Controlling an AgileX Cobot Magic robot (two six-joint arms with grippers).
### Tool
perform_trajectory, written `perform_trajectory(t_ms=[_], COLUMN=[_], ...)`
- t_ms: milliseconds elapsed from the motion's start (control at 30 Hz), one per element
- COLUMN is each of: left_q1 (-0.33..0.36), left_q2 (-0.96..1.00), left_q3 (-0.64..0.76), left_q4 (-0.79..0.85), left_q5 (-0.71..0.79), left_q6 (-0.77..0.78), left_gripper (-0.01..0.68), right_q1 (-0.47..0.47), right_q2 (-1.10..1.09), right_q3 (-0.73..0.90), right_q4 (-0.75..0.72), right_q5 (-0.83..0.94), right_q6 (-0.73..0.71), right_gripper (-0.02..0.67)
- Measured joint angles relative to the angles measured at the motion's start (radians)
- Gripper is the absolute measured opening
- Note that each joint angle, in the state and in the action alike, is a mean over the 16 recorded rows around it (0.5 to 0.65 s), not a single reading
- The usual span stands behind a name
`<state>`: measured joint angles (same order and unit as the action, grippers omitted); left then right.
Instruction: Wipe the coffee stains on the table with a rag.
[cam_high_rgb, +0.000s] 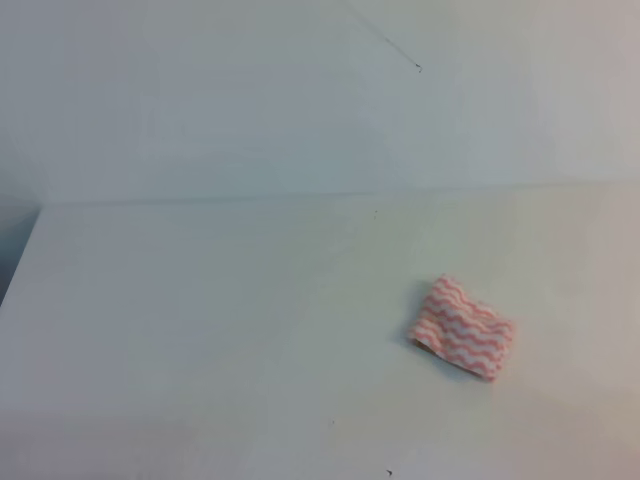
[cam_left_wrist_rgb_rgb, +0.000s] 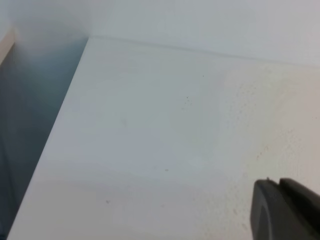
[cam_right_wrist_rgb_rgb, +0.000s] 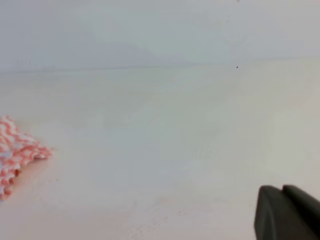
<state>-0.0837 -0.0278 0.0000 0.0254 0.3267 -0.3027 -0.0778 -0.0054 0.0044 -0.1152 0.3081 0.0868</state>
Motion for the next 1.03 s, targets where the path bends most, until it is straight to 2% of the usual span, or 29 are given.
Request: perform_trajectory(t_ms=[1033], left_q1=[0.0], left_q2=[0.0], left_q3=[0.0], left_q4=[0.0], left_q5=[0.0], left_q6=[0.0], left_gripper=[-0.001], right_q1=[0.0], right_q2=[0.0], right_q3=[0.0], right_q4=[0.002], right_q5=[0.0], right_q6=[0.0], right_gripper=[-0.002])
